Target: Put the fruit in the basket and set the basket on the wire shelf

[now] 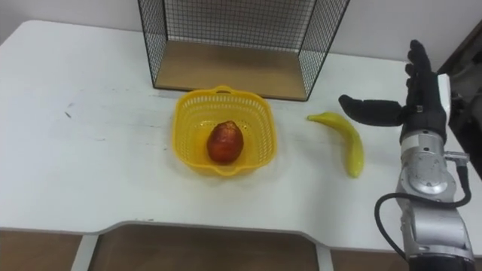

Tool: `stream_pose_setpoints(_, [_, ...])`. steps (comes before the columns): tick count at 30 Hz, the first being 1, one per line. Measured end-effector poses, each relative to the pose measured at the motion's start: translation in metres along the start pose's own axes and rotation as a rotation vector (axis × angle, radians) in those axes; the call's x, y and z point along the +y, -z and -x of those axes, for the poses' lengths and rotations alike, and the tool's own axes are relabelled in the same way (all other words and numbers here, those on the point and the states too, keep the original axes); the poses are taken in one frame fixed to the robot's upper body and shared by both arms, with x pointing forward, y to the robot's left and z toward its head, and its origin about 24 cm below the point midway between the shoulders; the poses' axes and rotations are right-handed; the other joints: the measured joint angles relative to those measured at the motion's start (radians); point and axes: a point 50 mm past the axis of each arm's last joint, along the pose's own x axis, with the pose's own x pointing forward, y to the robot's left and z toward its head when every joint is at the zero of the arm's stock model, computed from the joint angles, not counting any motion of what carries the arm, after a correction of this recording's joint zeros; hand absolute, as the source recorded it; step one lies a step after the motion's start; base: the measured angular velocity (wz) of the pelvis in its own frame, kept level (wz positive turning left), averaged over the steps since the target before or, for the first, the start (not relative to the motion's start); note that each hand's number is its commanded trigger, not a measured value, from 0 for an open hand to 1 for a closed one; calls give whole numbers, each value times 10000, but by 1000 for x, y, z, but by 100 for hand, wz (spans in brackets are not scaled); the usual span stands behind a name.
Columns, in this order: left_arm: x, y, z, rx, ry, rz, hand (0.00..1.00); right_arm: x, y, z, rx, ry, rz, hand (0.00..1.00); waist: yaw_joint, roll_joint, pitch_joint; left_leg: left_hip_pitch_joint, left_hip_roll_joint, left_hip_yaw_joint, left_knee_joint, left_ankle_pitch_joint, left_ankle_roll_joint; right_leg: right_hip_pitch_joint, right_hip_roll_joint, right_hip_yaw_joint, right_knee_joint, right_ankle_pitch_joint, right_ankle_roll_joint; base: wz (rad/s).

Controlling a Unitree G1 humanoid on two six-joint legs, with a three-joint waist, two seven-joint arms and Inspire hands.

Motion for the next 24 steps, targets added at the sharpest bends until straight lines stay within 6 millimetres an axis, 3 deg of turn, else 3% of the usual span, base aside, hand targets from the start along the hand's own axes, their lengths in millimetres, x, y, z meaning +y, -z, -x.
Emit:
stream_pose_setpoints(10, [6, 9, 0, 543, -180, 434, 0, -2, 26, -2, 1380, -388, 974, 0, -4, 9, 0, 168, -13, -54, -5, 2, 4, 203, -14, -93, -15, -1, 2, 1])
stream_pose_setpoints(16, [7, 10, 0, 603, -181, 396, 0, -2, 30, -5, 1825, -1139, 1059, 0, -36, 65, -4, 151, -92, -57, -12, 2, 4, 227, -17, -148, -3, -4, 0, 1])
stream_pose_setpoints(24, [14, 10, 1, 542, -87, 339, 0, -17, 49, -8, 3053, -1659, 1741, 0, 42, -71, -74, 184, -114, -196, 30, 23, 34, 205, -29, -208, 7, -18, 21, 2])
